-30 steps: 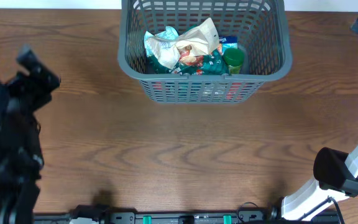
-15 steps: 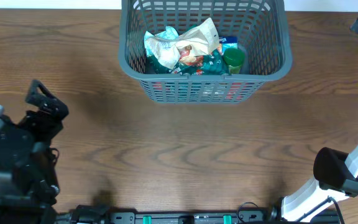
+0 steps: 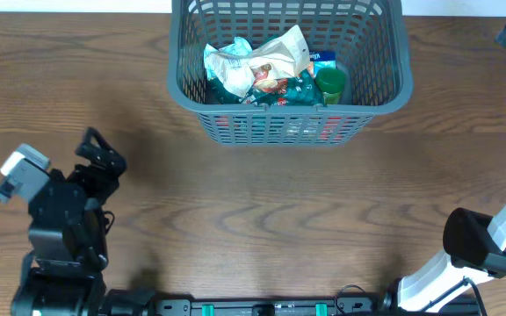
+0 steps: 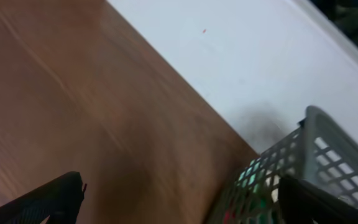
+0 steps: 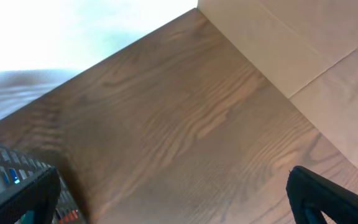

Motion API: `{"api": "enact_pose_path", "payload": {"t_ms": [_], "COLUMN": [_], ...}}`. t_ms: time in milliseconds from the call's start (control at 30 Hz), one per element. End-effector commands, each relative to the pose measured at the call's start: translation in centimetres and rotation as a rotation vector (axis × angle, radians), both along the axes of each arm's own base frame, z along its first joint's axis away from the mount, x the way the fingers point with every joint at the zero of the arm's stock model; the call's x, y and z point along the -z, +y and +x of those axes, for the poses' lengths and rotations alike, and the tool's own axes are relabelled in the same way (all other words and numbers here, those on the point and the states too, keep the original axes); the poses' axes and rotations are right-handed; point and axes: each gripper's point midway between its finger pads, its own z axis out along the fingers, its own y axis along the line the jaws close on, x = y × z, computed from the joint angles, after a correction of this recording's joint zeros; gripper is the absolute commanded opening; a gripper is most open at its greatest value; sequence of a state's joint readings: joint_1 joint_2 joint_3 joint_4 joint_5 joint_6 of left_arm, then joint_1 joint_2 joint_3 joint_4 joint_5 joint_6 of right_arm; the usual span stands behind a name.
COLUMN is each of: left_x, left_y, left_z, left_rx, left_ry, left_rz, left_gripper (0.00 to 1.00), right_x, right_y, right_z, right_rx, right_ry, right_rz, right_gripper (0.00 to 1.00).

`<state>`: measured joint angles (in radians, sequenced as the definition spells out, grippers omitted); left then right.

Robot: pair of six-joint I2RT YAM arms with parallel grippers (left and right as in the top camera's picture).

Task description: Pack container

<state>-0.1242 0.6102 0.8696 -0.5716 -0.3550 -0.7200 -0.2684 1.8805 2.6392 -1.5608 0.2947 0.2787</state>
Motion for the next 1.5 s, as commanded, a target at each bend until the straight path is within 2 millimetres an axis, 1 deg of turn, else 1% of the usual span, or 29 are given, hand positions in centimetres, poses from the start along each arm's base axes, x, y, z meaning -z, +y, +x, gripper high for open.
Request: {"api": "enact_pose_path", "payload": {"t_ms": [0, 233, 467, 867, 1133, 1467], "left_x": [1.0, 3.6, 5.9, 9.2, 12.4, 14.8], "left_y": [-0.3, -0.3, -0.6, -1.3, -1.4, -1.4], "left_z": [-0.4, -1.5, -1.9, -1.9, -2.3, -2.6], "left_rx": [0.015, 0.004, 0.013, 0.047, 0.055, 0.053], "left_ry": [-0.012, -0.013, 0.006, -0.021, 0.013, 0.044], "left_rz": [-0.029, -0.079, -0.11, -0.136, -0.137, -0.134], "left_gripper": [0.98, 0.99, 0.99, 0.99, 0.99, 0.99], "right_x": [0.2, 0.2, 0.2, 0.2, 0.2, 0.2], "right_y": [-0.3, -0.3, -0.3, -0.3, -0.3, -0.3], "right_z": [-0.1, -0.1, -0.1, -0.1, -0.1, -0.1], "right_rx": [0.017, 0.017, 0.017, 0.017, 0.017, 0.017], "right_ry": [0.002, 0.002, 0.002, 0.002, 0.002, 0.002], "right_rz": [0.006, 0.007, 0.006, 0.007, 0.007, 0.007], "right_gripper": [0.99, 0.99, 0.99, 0.99, 0.99, 0.99]}}
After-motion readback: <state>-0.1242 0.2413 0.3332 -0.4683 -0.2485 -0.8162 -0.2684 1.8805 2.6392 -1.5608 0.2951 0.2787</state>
